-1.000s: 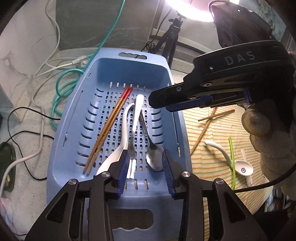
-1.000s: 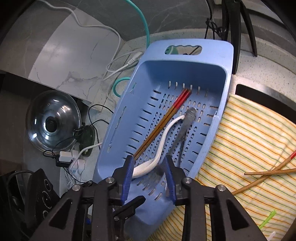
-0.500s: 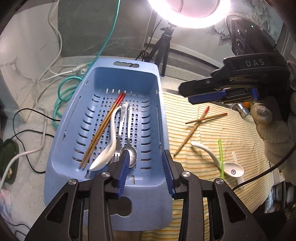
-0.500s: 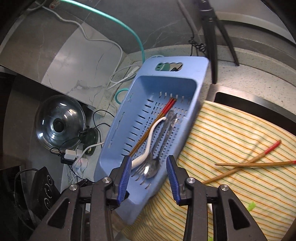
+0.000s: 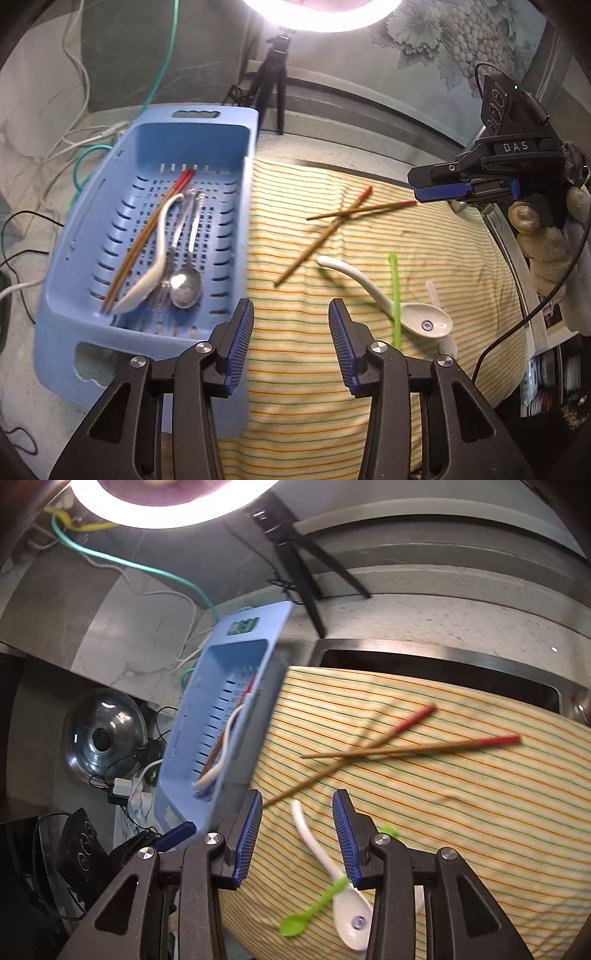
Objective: Organize utensils
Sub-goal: 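Move the left tool to the green plastic spoon while the right tool approaches the white plastic fork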
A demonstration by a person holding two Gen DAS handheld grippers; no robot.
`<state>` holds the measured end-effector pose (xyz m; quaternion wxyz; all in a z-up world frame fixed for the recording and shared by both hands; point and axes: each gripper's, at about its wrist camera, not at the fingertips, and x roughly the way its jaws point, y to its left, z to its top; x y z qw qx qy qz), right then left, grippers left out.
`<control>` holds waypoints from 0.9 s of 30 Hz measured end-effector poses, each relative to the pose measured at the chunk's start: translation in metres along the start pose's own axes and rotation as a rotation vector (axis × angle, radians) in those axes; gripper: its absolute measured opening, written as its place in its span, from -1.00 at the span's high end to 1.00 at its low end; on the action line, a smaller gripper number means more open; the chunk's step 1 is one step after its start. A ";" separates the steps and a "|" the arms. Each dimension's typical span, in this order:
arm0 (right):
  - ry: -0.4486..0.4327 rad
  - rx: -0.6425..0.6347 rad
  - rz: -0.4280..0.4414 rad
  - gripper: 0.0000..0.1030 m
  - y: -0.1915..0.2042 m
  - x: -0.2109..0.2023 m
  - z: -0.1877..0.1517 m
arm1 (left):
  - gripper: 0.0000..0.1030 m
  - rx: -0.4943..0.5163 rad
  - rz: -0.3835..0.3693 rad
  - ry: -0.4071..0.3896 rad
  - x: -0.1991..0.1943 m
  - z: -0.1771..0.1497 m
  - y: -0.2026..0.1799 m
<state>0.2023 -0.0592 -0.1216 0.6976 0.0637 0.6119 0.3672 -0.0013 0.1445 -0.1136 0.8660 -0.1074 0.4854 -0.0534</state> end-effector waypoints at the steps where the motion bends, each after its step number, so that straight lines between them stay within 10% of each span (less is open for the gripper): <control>1: -0.001 0.007 -0.005 0.30 -0.006 -0.002 -0.002 | 0.21 0.006 -0.005 0.004 0.001 -0.001 -0.004; 27: 0.118 0.109 -0.051 0.30 -0.075 0.007 -0.074 | 0.21 0.106 -0.119 0.165 0.052 -0.029 -0.080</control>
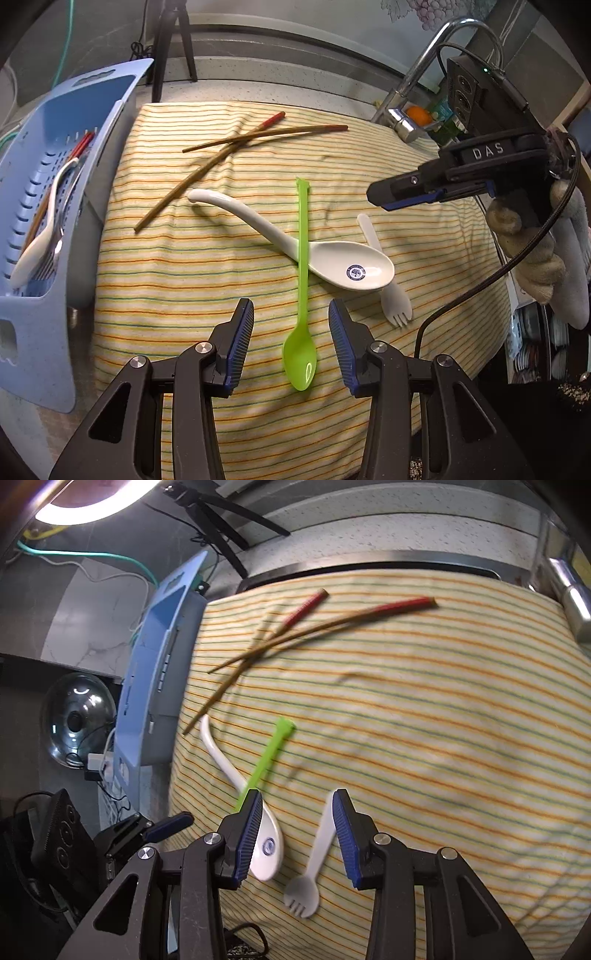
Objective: Organize utensils
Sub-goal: 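Move the left tool to the green plastic spoon while the right tool approaches the white plastic fork, then close the left tool on the green spoon handle while the right tool grips the white fork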
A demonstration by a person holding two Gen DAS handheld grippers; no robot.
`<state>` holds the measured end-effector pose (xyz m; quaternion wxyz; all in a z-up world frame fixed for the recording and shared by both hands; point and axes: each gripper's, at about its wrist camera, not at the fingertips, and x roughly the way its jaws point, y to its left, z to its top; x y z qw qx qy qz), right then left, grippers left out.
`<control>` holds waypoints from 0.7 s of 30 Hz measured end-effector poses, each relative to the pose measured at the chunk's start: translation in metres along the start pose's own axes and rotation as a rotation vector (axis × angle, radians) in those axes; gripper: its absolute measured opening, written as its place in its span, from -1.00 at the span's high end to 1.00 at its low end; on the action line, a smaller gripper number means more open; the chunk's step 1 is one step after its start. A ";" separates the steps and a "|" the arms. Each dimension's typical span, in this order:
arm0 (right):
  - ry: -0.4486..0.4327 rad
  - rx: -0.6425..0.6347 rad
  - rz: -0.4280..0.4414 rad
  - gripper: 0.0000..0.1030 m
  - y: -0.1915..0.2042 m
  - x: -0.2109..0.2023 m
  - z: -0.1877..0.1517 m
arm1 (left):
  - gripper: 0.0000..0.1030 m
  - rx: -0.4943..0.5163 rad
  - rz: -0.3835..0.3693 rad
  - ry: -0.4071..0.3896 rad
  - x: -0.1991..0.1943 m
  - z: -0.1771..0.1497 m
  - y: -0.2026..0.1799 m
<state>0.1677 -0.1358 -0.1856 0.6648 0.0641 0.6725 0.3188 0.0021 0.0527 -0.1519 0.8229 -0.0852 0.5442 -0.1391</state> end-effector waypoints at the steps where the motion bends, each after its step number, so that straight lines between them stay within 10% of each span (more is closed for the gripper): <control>1: 0.005 0.002 -0.012 0.30 -0.001 0.001 -0.003 | 0.21 0.005 -0.001 0.001 0.001 0.001 -0.001; 10: 0.002 0.046 -0.069 0.43 -0.005 0.007 -0.027 | 0.24 0.094 -0.020 0.084 0.025 0.016 -0.009; 21: 0.018 0.091 -0.139 0.64 -0.001 0.023 -0.043 | 0.73 0.212 -0.042 0.182 0.045 0.025 -0.017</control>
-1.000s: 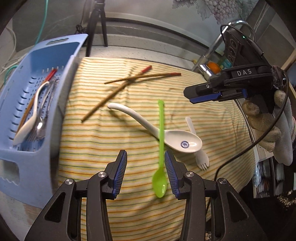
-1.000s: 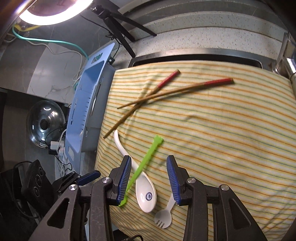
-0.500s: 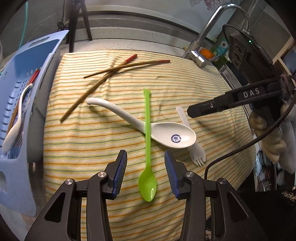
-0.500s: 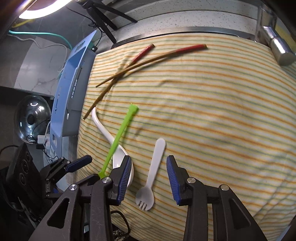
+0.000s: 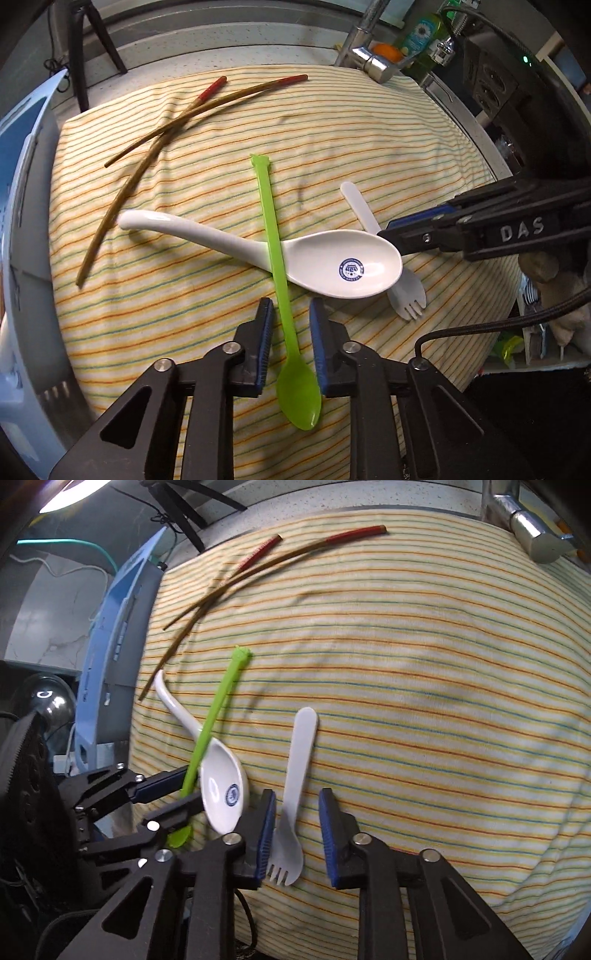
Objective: Organize utensils
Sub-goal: 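Close the left tool on the green spoon handle while the right tool grips the white fork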
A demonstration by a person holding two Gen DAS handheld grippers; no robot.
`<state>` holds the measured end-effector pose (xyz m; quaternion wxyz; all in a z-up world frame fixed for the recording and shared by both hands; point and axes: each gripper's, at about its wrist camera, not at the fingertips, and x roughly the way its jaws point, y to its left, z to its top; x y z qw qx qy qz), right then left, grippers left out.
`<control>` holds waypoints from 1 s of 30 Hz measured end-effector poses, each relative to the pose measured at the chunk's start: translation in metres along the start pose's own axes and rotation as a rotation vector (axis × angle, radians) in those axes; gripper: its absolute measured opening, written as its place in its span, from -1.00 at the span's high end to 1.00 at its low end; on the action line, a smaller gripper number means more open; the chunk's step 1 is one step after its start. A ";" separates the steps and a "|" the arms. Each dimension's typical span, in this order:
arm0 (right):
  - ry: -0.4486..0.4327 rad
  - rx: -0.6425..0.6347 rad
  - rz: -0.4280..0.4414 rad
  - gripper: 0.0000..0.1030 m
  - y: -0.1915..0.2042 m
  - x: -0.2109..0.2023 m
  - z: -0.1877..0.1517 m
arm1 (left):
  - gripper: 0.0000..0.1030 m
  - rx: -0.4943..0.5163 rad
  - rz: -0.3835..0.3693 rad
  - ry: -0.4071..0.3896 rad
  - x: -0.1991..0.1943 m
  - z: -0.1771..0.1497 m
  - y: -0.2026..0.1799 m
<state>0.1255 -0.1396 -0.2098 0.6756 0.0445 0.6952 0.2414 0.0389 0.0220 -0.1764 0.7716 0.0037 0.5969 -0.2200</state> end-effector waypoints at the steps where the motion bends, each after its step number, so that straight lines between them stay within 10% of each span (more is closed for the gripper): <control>1: -0.005 -0.001 -0.008 0.66 0.001 0.001 -0.001 | 0.76 0.000 -0.005 0.002 0.000 0.001 0.002; 30: -0.197 0.072 -0.038 0.82 0.005 -0.009 -0.017 | 0.90 -0.242 -0.144 -0.149 -0.025 -0.017 0.041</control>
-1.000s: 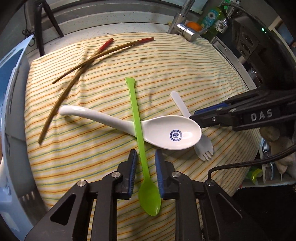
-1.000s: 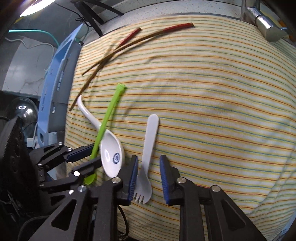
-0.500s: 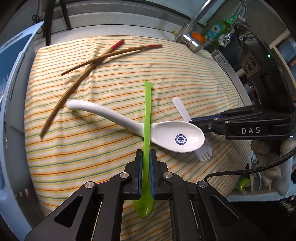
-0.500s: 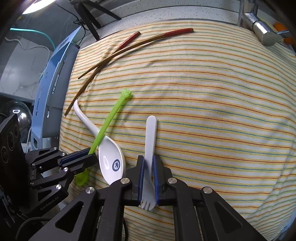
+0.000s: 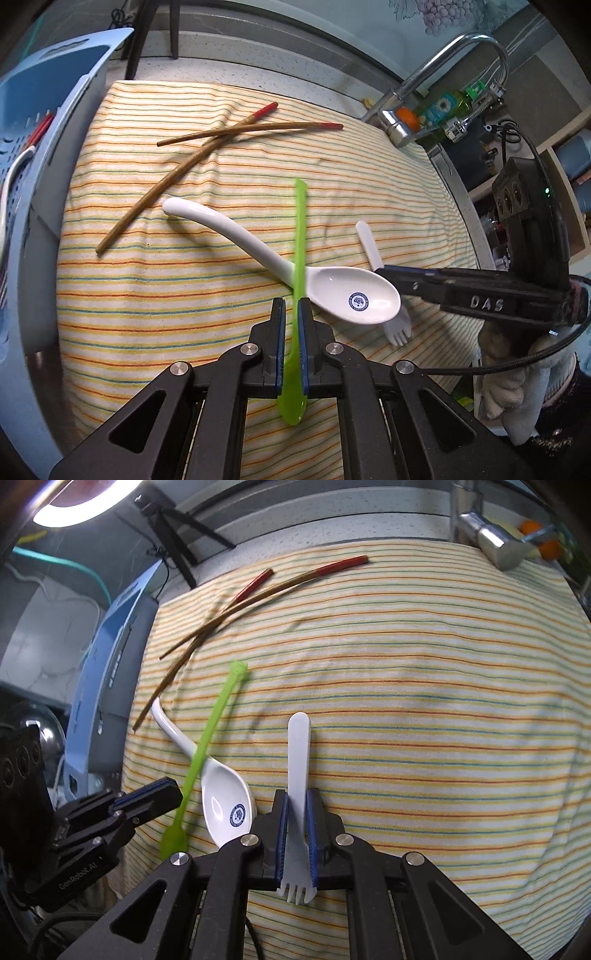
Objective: Organize utensils
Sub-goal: 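Close the left tool on the green spoon handle while the right tool grips the white fork, then carry the green spoon and white fork into the blue basket and open both tools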
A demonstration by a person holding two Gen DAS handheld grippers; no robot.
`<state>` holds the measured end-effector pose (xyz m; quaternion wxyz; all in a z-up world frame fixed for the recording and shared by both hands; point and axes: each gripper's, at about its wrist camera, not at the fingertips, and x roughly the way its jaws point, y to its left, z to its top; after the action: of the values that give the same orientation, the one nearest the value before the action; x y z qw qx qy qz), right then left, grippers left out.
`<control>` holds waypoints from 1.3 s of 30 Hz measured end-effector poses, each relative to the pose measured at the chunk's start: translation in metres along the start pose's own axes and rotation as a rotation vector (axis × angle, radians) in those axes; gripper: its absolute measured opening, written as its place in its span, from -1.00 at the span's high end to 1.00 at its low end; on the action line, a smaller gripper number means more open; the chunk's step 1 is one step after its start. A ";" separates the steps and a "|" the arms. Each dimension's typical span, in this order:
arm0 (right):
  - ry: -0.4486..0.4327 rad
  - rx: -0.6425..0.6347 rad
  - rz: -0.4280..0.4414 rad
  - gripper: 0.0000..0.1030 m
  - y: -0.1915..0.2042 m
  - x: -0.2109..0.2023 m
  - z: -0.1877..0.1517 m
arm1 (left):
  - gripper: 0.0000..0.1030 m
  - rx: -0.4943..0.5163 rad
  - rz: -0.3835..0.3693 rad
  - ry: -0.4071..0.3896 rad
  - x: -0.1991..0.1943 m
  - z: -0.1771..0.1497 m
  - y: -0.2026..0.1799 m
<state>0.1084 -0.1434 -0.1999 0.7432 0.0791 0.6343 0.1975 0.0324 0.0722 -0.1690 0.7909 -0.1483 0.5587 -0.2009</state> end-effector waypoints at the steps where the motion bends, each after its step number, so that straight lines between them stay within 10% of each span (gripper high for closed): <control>1: -0.007 0.007 0.001 0.82 -0.002 -0.002 0.002 | 0.90 0.005 -0.006 0.004 0.001 0.000 0.000; 10: -0.017 -0.011 -0.017 0.82 -0.003 -0.006 0.006 | 0.47 0.104 0.038 0.041 0.004 0.003 -0.013; 17: -0.001 -0.032 -0.023 0.82 0.002 -0.001 0.003 | 0.48 0.266 0.116 0.116 0.025 0.003 -0.029; 20: 0.002 -0.035 -0.023 0.82 0.003 0.001 0.003 | 0.88 0.291 0.140 0.112 0.029 0.006 -0.031; 39: -0.099 -0.023 0.028 0.82 0.016 -0.038 0.023 | 0.90 0.077 0.033 -0.070 -0.034 0.014 0.002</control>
<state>0.1233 -0.1409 -0.1554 0.7716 0.0893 0.5934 0.2110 0.0354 0.0905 -0.1370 0.8183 -0.1155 0.5248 -0.2039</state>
